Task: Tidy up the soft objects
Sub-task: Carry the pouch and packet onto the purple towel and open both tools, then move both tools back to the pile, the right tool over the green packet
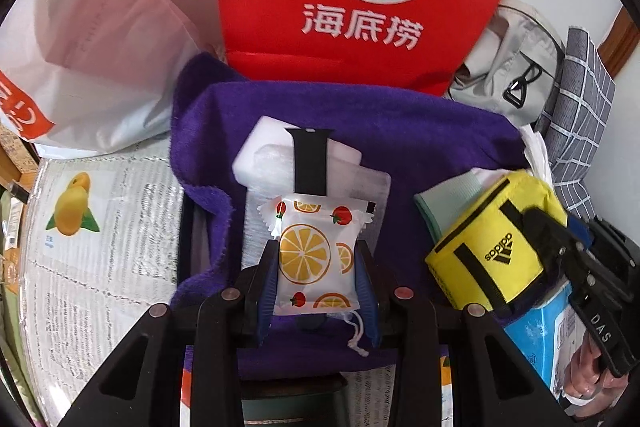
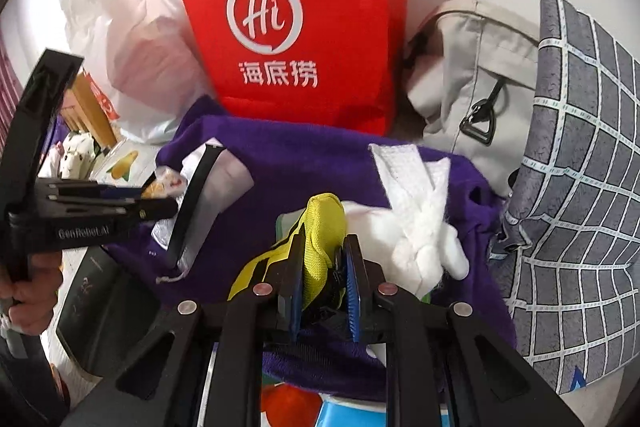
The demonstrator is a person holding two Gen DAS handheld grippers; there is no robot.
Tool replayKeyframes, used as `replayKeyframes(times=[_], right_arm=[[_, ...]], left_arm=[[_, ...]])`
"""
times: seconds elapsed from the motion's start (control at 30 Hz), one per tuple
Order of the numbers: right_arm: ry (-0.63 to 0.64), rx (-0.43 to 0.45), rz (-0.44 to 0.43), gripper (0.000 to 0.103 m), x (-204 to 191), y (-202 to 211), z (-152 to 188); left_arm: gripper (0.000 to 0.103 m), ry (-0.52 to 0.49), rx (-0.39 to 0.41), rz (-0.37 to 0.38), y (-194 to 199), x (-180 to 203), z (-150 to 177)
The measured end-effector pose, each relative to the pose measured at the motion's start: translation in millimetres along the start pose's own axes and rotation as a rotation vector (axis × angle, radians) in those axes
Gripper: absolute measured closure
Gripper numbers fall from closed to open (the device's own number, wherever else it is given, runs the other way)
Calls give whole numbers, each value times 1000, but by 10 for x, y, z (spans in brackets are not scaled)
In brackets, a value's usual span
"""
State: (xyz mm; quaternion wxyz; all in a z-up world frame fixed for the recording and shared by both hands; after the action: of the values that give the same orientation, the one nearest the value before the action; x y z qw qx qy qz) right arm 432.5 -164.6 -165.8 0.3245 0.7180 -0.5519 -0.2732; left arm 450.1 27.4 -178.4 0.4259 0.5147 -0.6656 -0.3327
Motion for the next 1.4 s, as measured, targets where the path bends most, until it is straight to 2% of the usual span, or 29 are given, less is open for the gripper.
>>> replayKeyframes(times=[0.1, 0.3, 0.37, 0.4, 0.43, 0.57, 0.67, 0.73, 0.9, 1.13, 1.3, 1.4], right_arm=[[-8, 22, 2, 84, 10, 5, -11], [42, -24, 22, 76, -34, -77, 33], [34, -17, 22, 67, -8, -46, 22], [28, -10, 19, 59, 11, -20, 15], [18, 4, 19, 54, 39, 19, 2], [-8, 37, 42, 52, 139, 141, -47], [-33, 62, 51, 50, 198, 225, -87], [-42, 77, 48, 48, 203, 281, -103], [12, 89, 34, 45, 51, 381, -110], [41, 120, 26, 44, -209, 566, -107], [17, 122, 61, 39, -284, 660, 4], [-16, 103, 55, 37, -264, 703, 129]], left_arm=[[69, -2, -23, 14, -64, 32, 24], [68, -5, -53, 33, -148, 95, 48], [67, -6, -56, 33, -161, 104, 49], [67, -4, -59, 34, -183, 112, 44], [67, 0, -62, 38, -203, 116, 32], [66, 14, -64, 83, -267, 172, 0], [57, 12, -62, 91, -259, 200, -7], [55, 7, -64, 101, -245, 220, -11], [52, 15, -66, 119, -217, 215, -34], [52, 25, -55, 93, -104, 140, -18], [52, 12, -38, 70, -41, 164, 2], [52, -9, -31, 93, 37, 226, 38]])
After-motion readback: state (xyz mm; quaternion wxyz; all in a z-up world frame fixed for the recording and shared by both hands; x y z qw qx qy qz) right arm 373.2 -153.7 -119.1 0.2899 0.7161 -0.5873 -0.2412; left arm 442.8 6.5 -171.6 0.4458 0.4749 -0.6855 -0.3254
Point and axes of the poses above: each gripper's, at about its wrist camera, not at the fingertips, and y roughly against the way its jaws point, x to its right, z to its underside, the point moved 3 cm from there along -y, roughly the way its jaws point, and after that the axes turned 6 degrees about z, right-handed, at the moved point
